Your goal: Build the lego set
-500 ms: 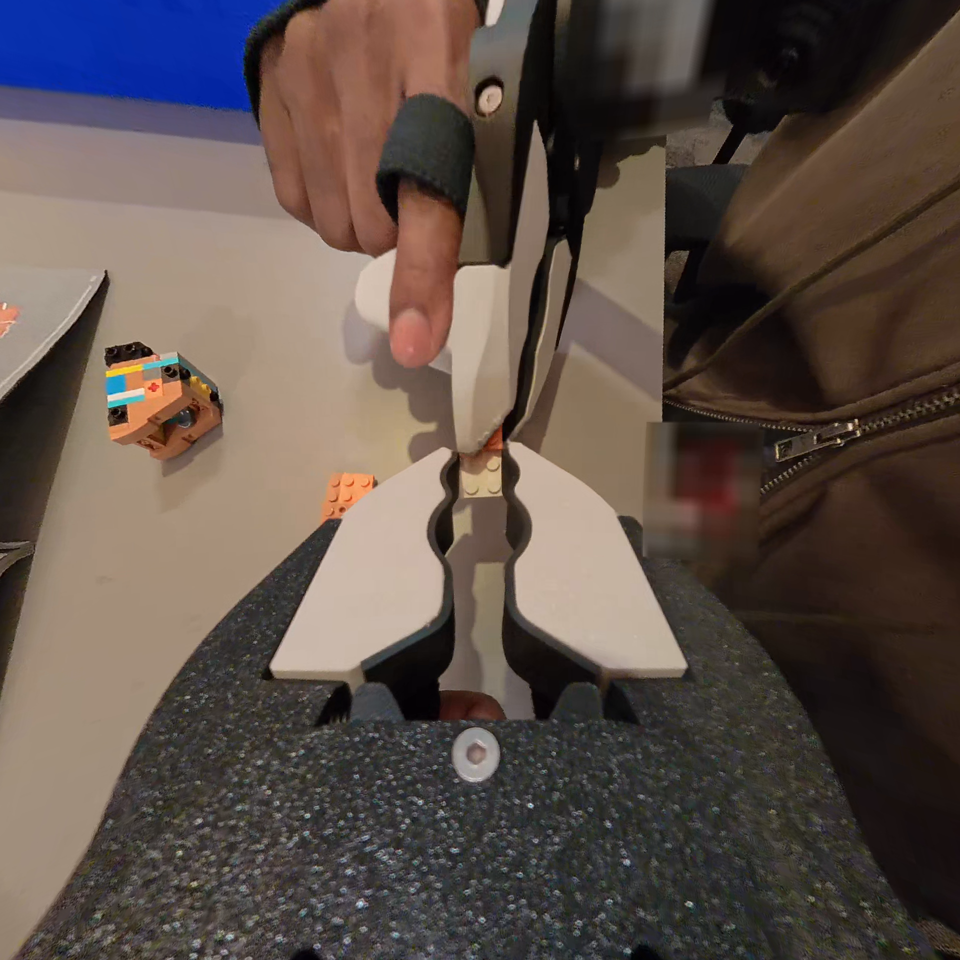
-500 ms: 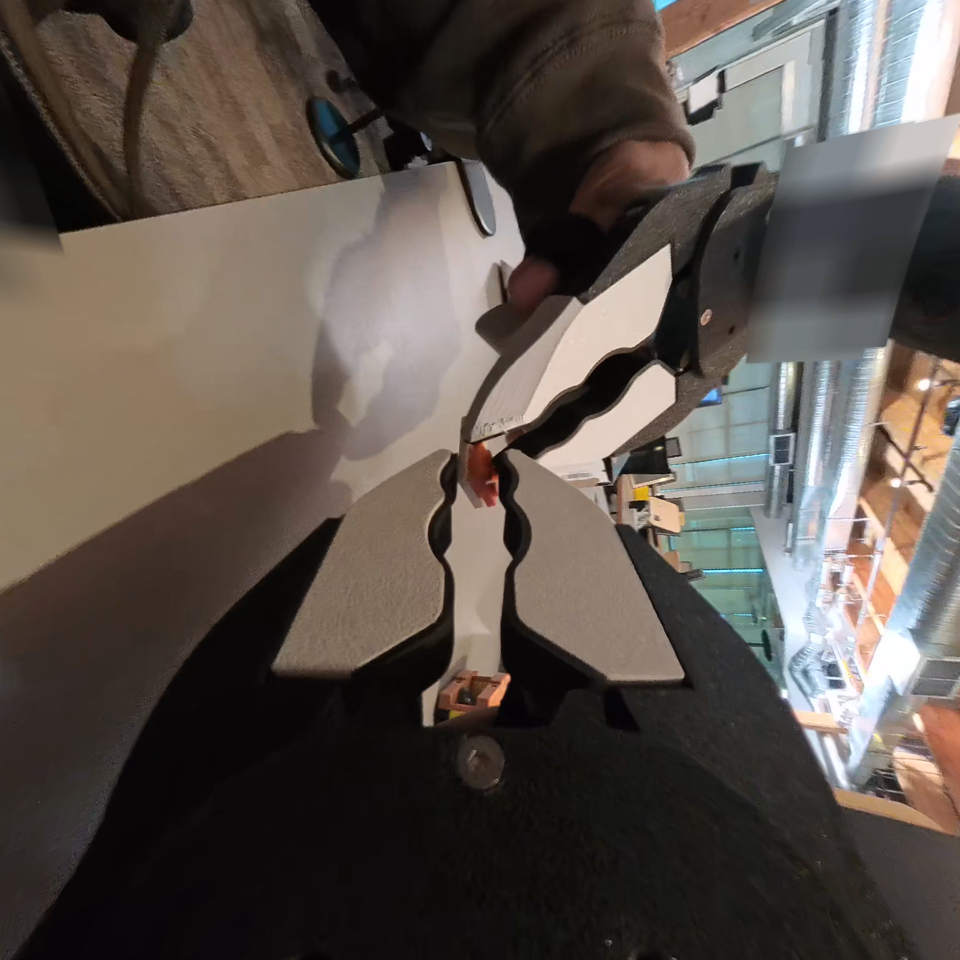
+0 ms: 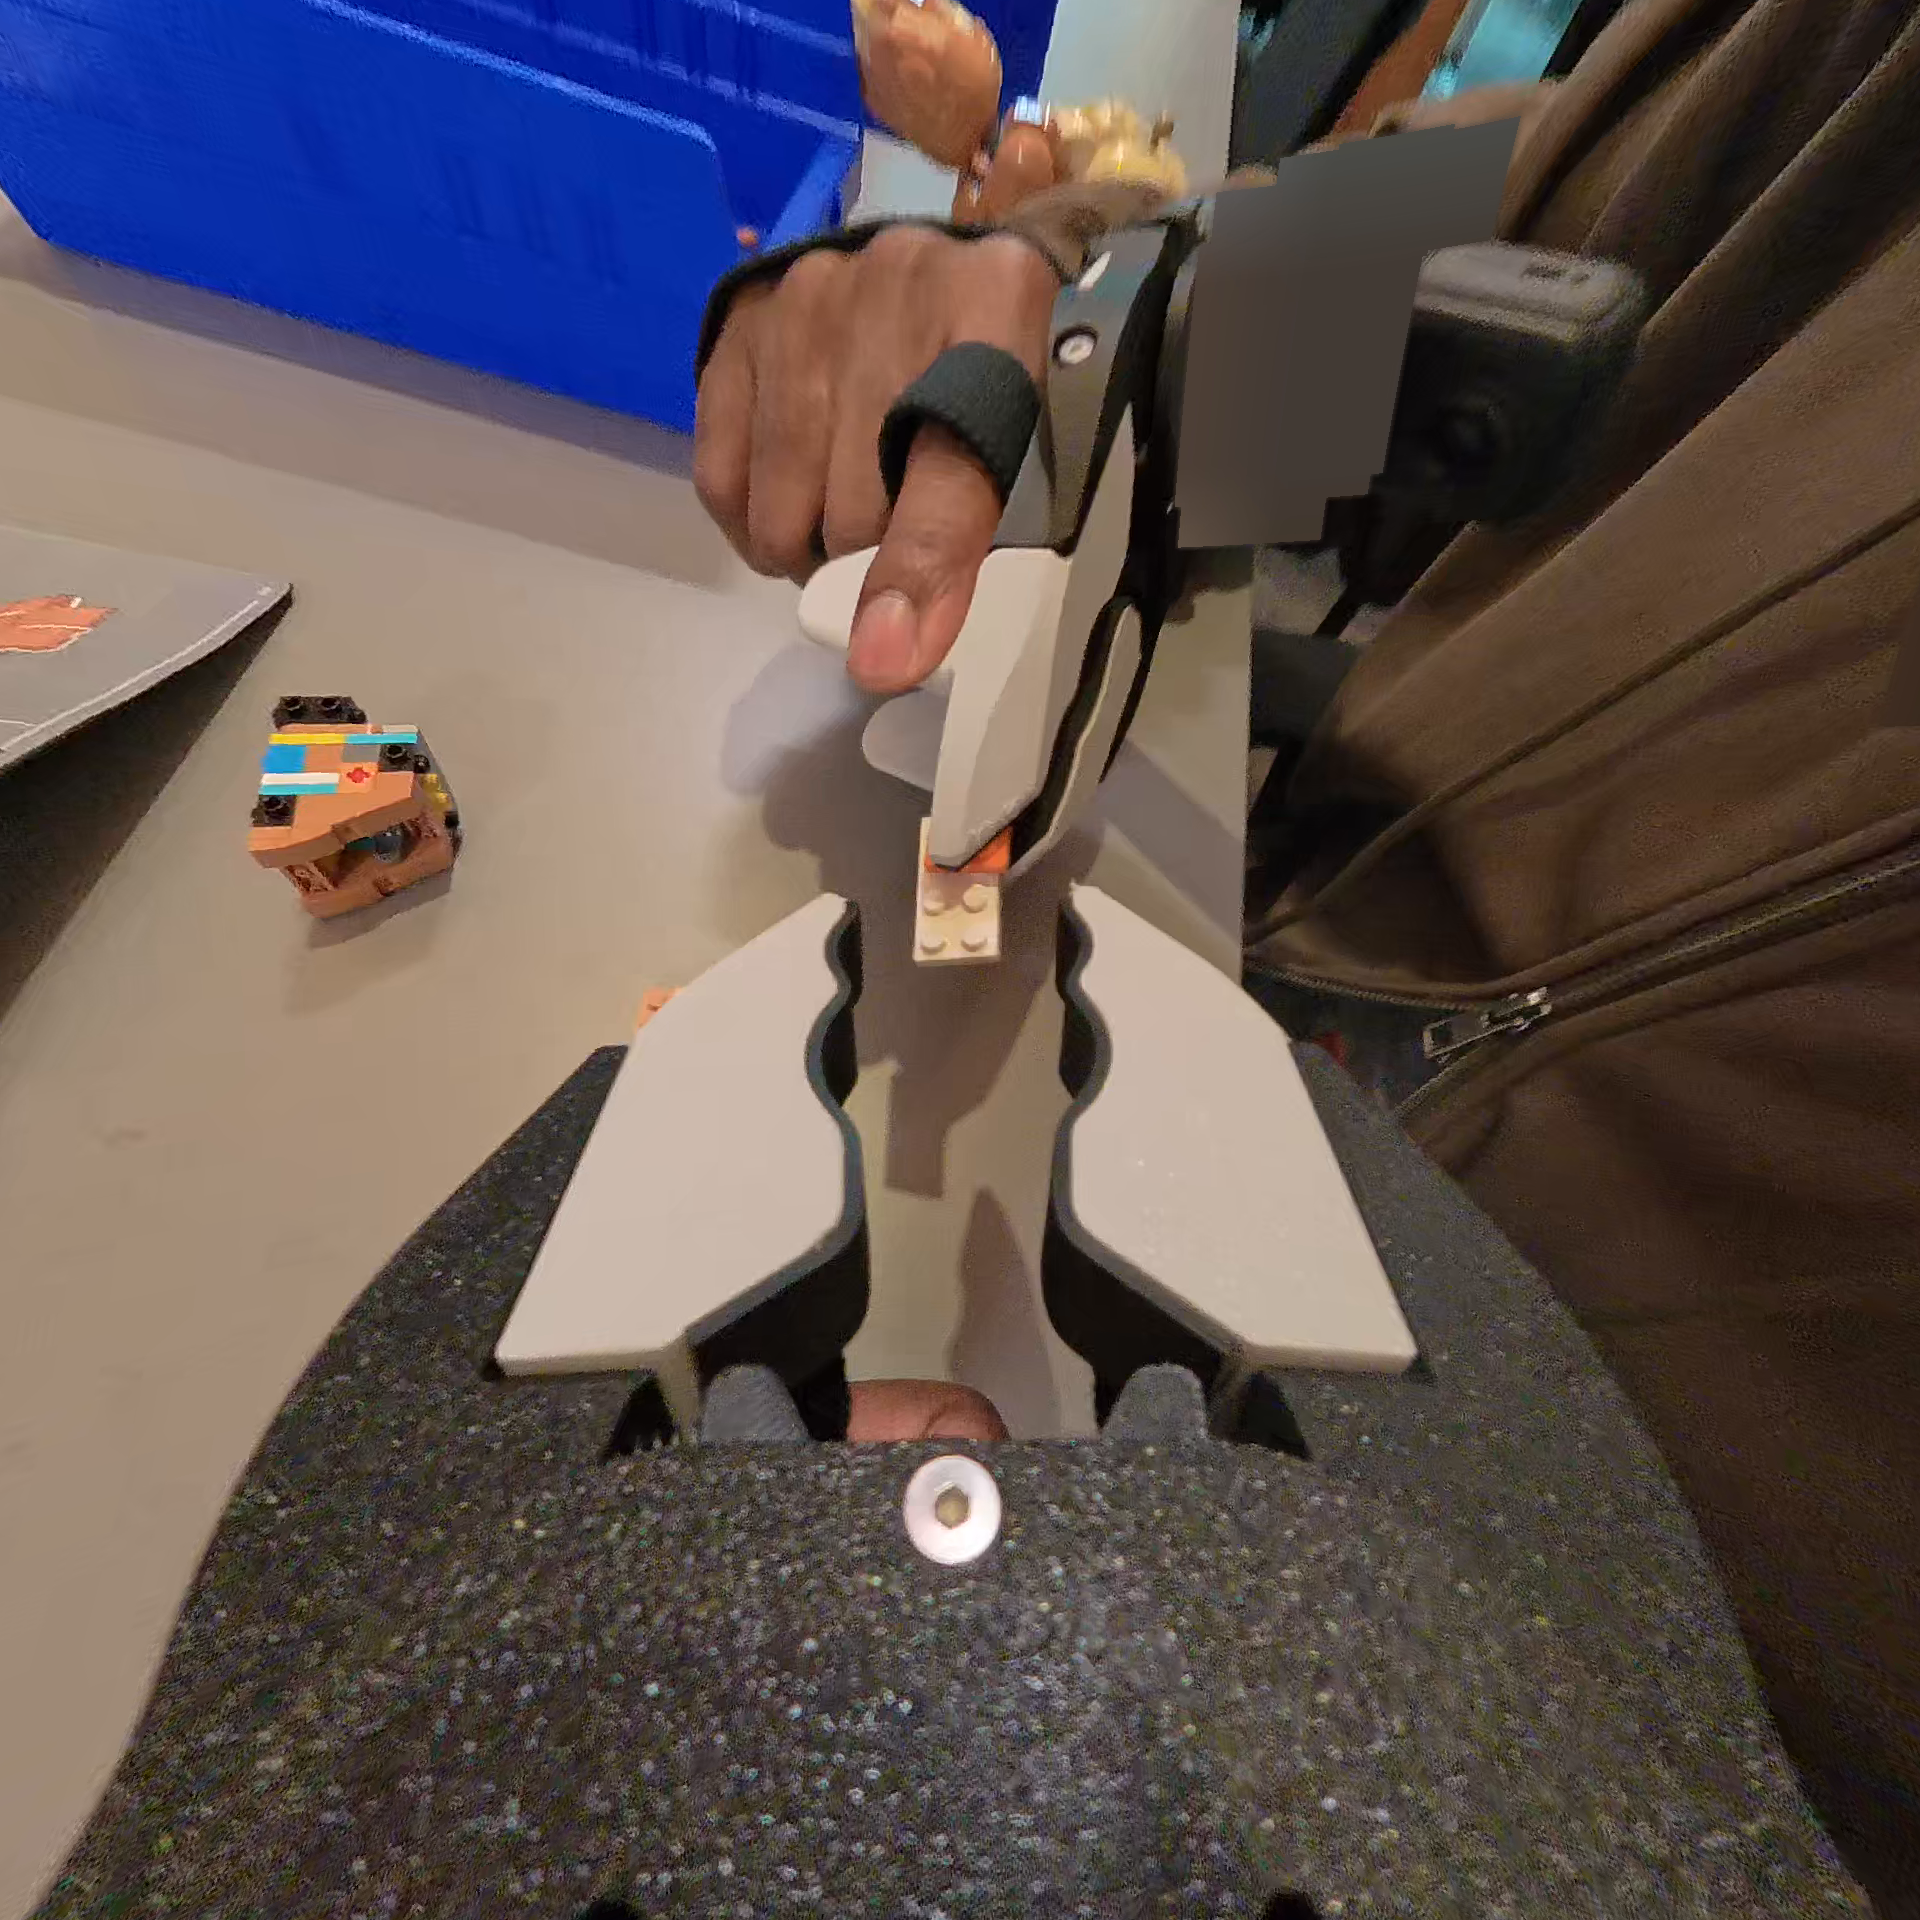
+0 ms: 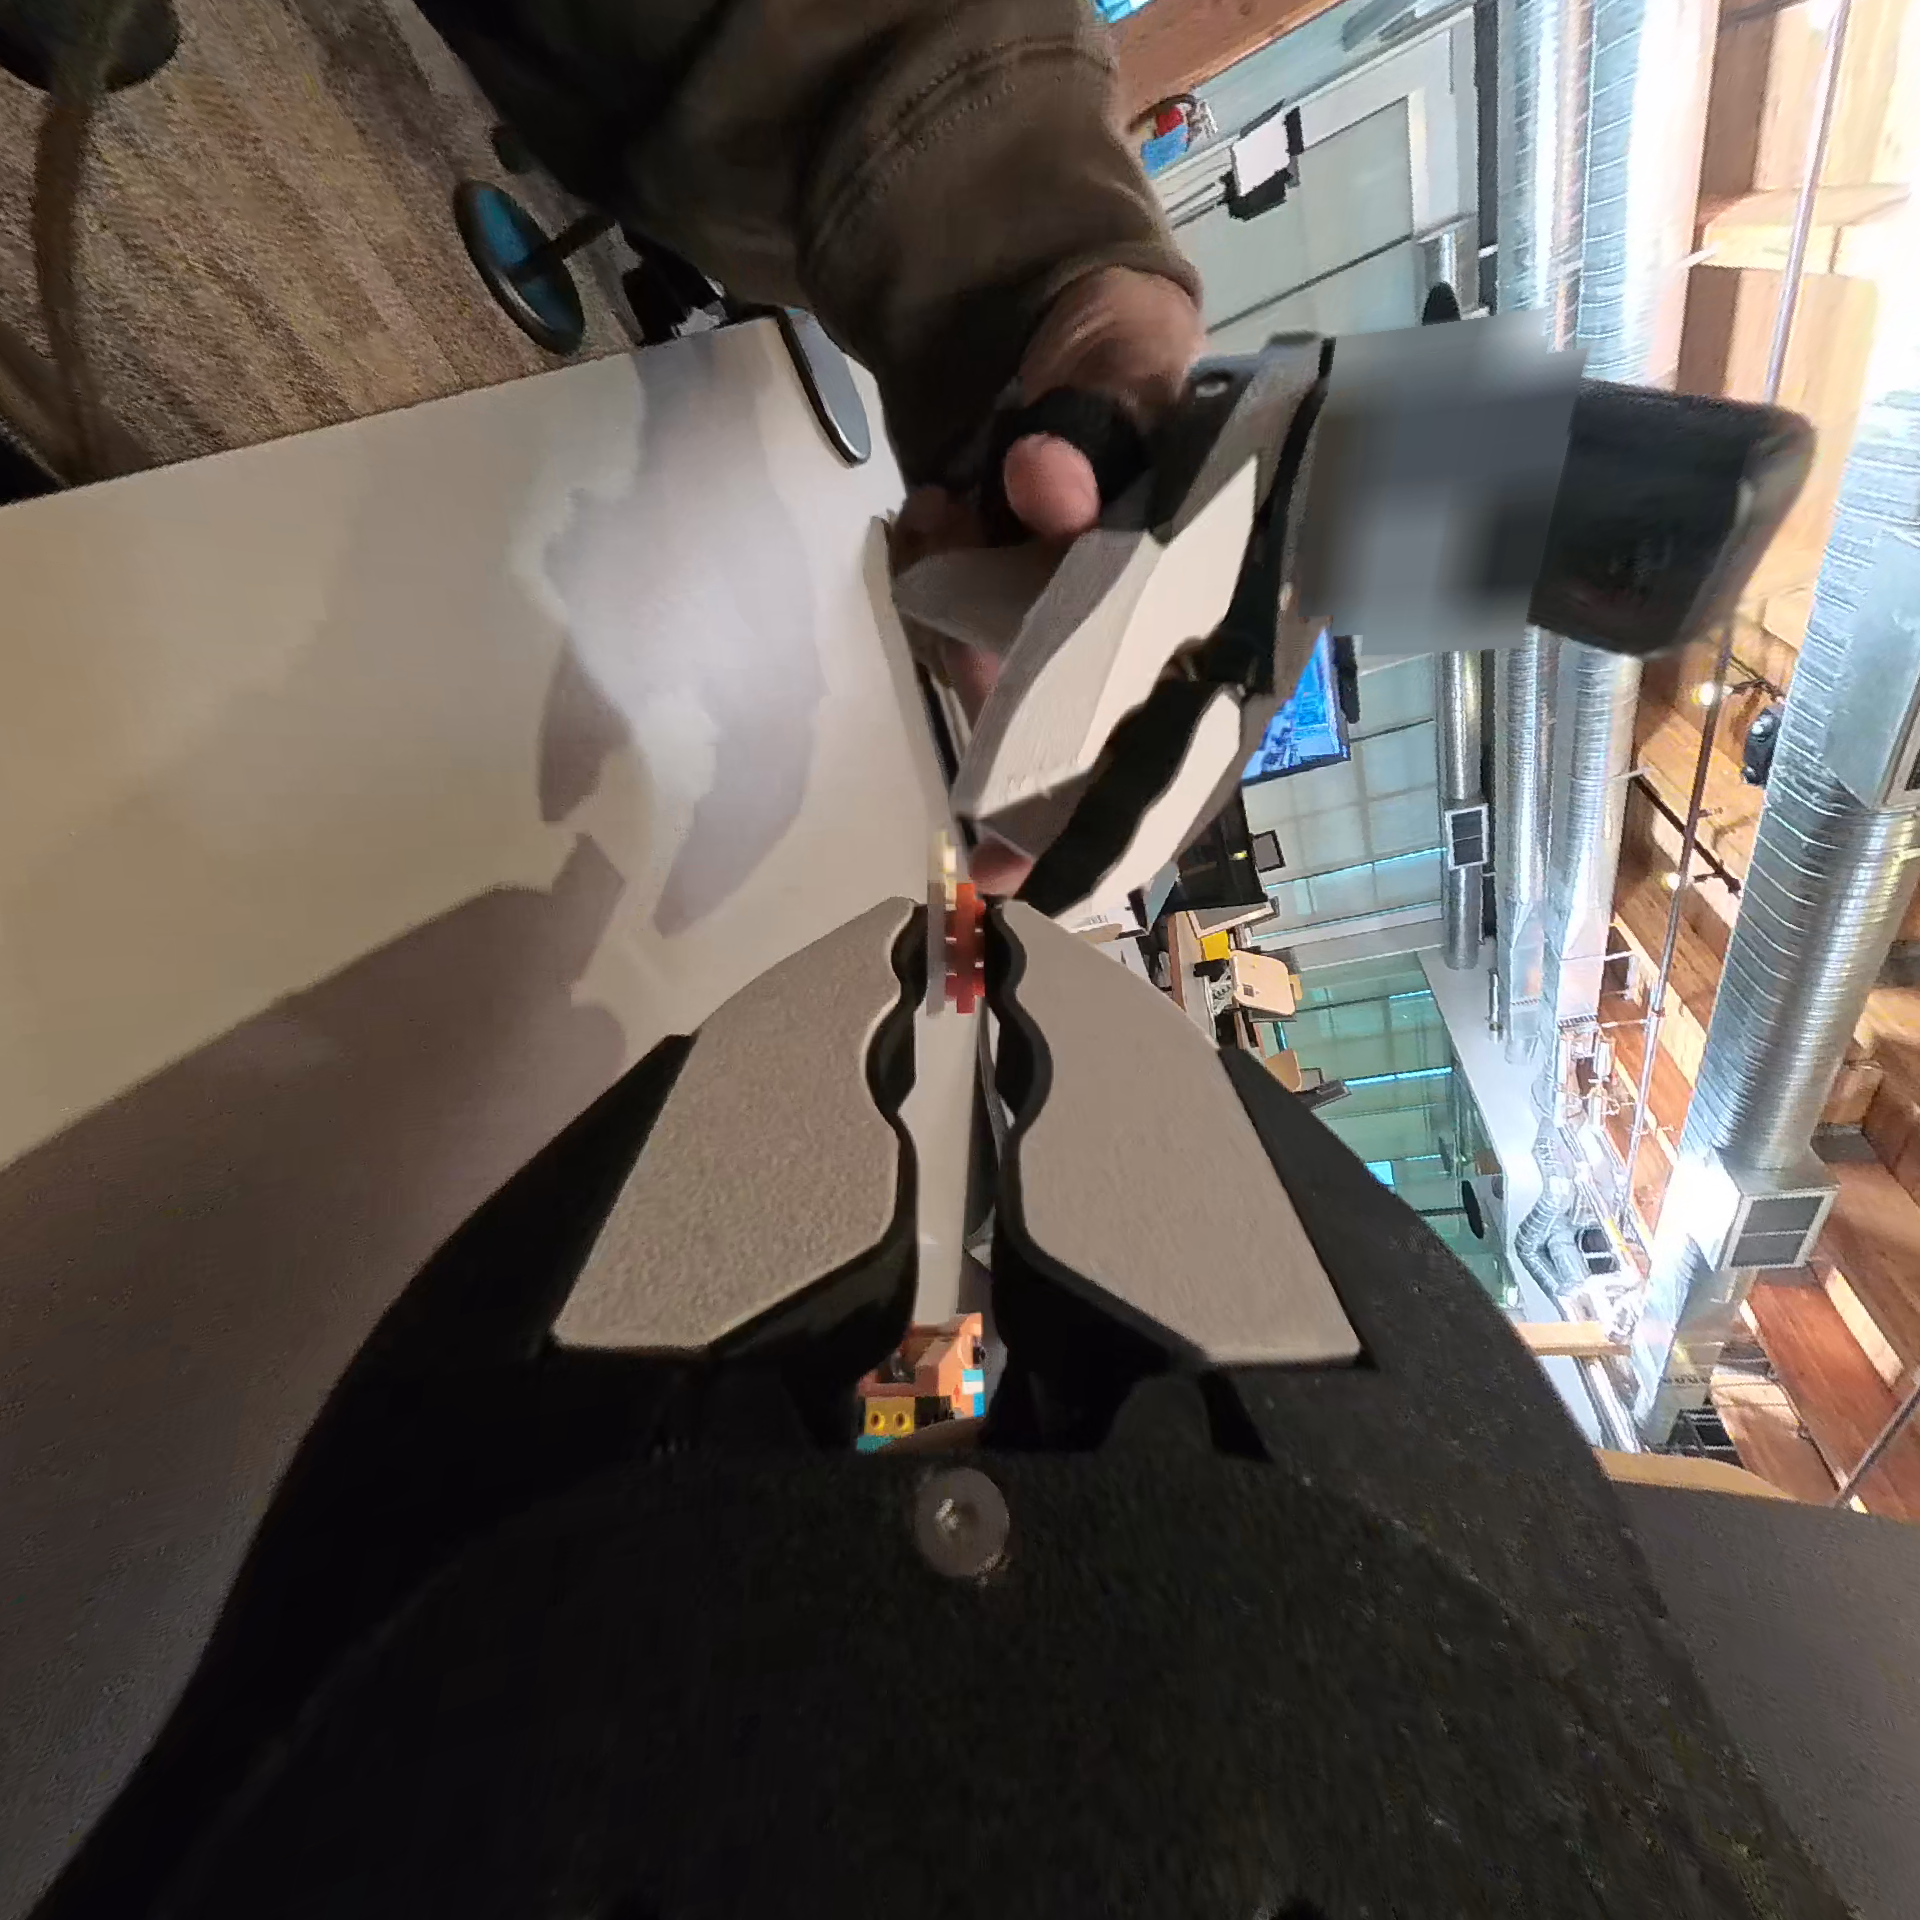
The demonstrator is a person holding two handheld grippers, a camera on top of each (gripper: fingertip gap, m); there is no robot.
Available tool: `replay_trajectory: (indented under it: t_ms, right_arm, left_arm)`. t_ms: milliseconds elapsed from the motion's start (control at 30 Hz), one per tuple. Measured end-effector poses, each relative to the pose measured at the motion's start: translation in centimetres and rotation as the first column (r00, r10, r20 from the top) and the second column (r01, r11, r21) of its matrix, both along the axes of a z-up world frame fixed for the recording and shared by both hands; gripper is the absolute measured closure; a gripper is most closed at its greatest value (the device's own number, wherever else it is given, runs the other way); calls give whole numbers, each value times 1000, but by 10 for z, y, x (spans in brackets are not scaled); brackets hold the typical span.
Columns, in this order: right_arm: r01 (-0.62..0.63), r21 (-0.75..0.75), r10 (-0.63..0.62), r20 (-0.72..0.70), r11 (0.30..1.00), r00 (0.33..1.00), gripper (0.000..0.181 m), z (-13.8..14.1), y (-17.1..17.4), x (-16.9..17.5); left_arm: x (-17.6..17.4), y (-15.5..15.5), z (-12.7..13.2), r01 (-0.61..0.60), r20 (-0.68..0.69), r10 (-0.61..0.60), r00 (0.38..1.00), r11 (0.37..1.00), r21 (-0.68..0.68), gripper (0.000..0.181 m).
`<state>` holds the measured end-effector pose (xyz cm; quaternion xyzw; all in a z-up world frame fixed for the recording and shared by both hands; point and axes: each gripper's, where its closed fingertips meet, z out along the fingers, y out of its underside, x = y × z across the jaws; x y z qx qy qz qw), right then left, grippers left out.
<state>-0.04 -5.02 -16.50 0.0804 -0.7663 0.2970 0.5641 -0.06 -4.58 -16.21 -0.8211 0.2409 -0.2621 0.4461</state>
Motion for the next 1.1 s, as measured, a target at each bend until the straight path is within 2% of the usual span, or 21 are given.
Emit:
replay_trajectory:
  t_ms: [100,233,367,800,1100]
  right_arm:
    - [13,-43,-13,-13,999,1000,172,5,2,-2]
    - [21,-79,-26,-53,997,998,172,13,0,-3]
    - [27,-86,-33,-78,996,996,172,18,-2,-3]
    - [27,-85,-33,-75,996,997,171,18,-4,-3]
    - [35,-75,-43,-106,997,993,171,20,-3,-4]
  left_arm:
    - [0,-2,5,-39,125,39,991,999,-1,139]
    - [5,4,1,-83,234,87,968,996,-26,141]
    - [9,5,3,-83,289,81,954,997,-4,162]
    - [13,0,6,-21,294,4,956,998,55,164]
    - [13,2,8,-27,303,5,953,997,68,164]
